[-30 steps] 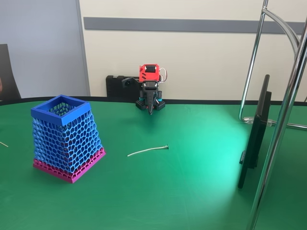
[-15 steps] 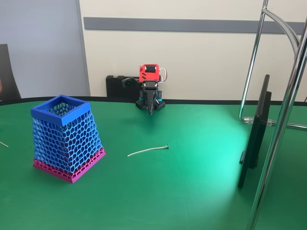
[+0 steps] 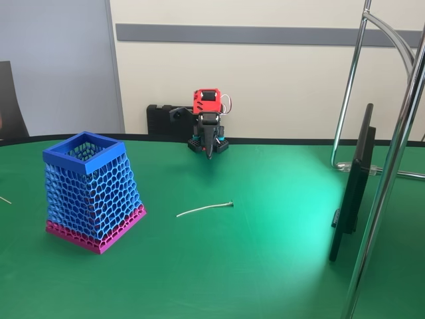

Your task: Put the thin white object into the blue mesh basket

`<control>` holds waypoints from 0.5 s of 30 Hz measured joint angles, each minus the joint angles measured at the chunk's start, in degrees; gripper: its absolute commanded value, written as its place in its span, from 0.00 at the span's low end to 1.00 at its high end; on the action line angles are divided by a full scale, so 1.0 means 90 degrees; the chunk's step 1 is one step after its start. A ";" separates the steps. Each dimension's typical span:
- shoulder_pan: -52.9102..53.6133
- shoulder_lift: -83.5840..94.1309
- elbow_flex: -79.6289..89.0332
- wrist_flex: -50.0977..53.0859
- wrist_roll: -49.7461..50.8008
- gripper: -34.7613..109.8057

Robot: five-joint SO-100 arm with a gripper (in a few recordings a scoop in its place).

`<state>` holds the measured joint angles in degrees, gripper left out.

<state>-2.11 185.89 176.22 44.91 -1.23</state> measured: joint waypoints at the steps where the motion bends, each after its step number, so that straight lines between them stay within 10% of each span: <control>1: 0.0029 -0.0176 -0.0039 -0.0068 -0.0029 0.24; 15: 0.0000 -0.3672 -0.1953 -0.0313 0.0020 0.24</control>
<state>-2.11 152.84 158.64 42.10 -1.05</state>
